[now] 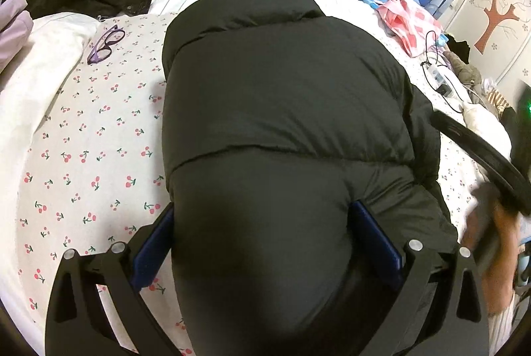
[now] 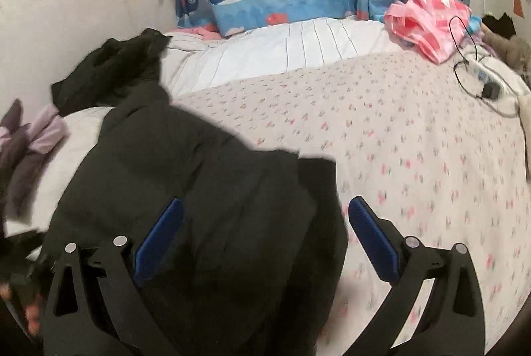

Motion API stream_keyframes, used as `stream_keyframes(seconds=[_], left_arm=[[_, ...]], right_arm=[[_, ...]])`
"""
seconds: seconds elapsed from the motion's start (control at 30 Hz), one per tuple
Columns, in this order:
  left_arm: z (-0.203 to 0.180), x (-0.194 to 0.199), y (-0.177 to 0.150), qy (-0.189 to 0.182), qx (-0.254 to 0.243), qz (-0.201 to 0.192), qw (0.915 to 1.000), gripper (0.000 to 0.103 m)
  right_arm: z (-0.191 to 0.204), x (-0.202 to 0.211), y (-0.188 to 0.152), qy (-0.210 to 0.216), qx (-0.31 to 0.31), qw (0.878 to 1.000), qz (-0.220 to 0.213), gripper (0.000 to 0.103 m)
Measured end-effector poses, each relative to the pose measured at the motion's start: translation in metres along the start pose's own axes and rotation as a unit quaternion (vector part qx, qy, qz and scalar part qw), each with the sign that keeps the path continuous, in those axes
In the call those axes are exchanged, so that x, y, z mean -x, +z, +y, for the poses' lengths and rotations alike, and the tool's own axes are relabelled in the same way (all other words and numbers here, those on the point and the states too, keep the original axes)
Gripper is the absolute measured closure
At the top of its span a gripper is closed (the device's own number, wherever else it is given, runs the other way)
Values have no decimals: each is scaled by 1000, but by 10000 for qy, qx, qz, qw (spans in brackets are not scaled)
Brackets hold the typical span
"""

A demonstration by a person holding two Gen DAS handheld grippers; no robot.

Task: Fold large clothes

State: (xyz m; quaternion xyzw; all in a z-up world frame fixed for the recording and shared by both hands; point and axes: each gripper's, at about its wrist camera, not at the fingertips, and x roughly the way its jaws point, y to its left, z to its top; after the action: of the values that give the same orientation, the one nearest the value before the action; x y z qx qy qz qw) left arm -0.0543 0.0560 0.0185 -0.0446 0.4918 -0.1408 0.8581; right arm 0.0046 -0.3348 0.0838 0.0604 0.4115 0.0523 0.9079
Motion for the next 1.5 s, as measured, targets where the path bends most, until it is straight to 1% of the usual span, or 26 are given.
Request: stream_keyframes(seconds=[0.03, 0.1, 0.13, 0.23, 0.37, 0.4, 0.43, 0.5, 0.53, 0.6, 0.63, 0.7, 0.77, 0.8, 0.83, 0.9, 0.93, 0.97, 1.0, 1.03, 1.13, 1.23, 1.3, 1.37, 1.43, 1.5], left_arm=[[0, -1, 0, -17, -4, -1, 10000, 6], [-3, -1, 2, -86, -65, -22, 9999, 6], [-5, -1, 2, -64, -125, -30, 9999, 6], [-5, -1, 2, 7, -131, -8, 9999, 6], [0, 14, 2, -80, -37, -216, 9997, 6], [0, 17, 2, -120, -25, -281, 9995, 6], [0, 23, 1, -176, -14, -380, 9991, 6], [0, 33, -1, -230, -4, -583, 9980, 6], [0, 35, -2, -228, -12, -615, 9978, 6], [-2, 32, -5, -144, -61, -548, 9984, 6], [-2, 31, -6, -91, -77, -529, 9985, 6], [-3, 38, -12, -48, -140, -670, 9976, 6], [-7, 50, -16, -234, -320, -861, 9955, 6], [-9, 56, -18, -348, -443, -968, 9937, 6], [-14, 62, -21, -444, -637, -1054, 9914, 6], [-23, 56, -27, -408, -1016, -872, 9902, 6], [-28, 44, -31, -216, -1225, -607, 9904, 6], [-32, 35, -37, 90, -1402, -508, 9888, 6], [-35, 31, -42, 275, -1526, -515, 9866, 6], [-36, 31, -43, 322, -1566, -517, 9858, 6], [-30, 39, -44, 162, -1454, -531, 9878, 6], [-25, 44, -45, 196, -1346, -603, 9889, 6], [-28, 49, -49, 372, -1383, -750, 9868, 6], [-33, 56, -52, 640, -1461, -992, 9822, 6], [-36, 64, -54, 774, -1507, -1191, 9783, 6], [-36, 69, -53, 826, -1467, -1327, 9768, 6]], right_arm=[[2, -40, 4, -93, -71, 9989, 444, 7], [-10, -88, -5, 307, -581, 9914, 1128, 6], [-17, -93, -6, 363, -769, 9890, 1211, 6], [-14, -61, -4, 131, -602, 9947, 828, 7], [7, 32, -24, 684, -246, 9973, -93, 7], [26, 35, -22, 745, -138, 9970, -146, 7], [38, 41, -35, 720, 168, 9973, -48, 7], [51, 20, -59, 328, 690, 9956, 540, 7], [53, 6, -68, 438, 723, 9934, 778, 7], [38, -3, -78, 563, 287, 9932, 980, 7], [32, 2, -76, 541, 110, 9938, 963, 7], [32, 32, -76, 485, 56, 9977, 473, 7], [31, 58, -82, 610, 19, 9981, 124, 7], [32, 60, -88, 535, 78, 9985, 117, 7], [35, 57, -95, 371, 228, 9987, 270, 7], [38, 36, -109, 384, 367, 9959, 736, 7], [32, 28, -112, 455, 210, 9949, 870, 7], [28, 26, -112, 475, 45, 9944, 944, 7], [24, 29, -111, 458, 16, 9946, 927, 7], [24, 32, -110, 390, 45, 9953, 886, 7], [24, 39, -116, 331, 42, 9963, 792, 7], [25, 44, -131, 325, -57, 9967, 746, 7], [28, 57, -139, 220, -84, 9977, 641, 7], [40, 71, -140, 93, 58, 9994, 339, 7], [46, 81, -142, 69, 157, 9998, 138, 7], [51, 75, -144, -11, 345, 9988, 334, 7]])
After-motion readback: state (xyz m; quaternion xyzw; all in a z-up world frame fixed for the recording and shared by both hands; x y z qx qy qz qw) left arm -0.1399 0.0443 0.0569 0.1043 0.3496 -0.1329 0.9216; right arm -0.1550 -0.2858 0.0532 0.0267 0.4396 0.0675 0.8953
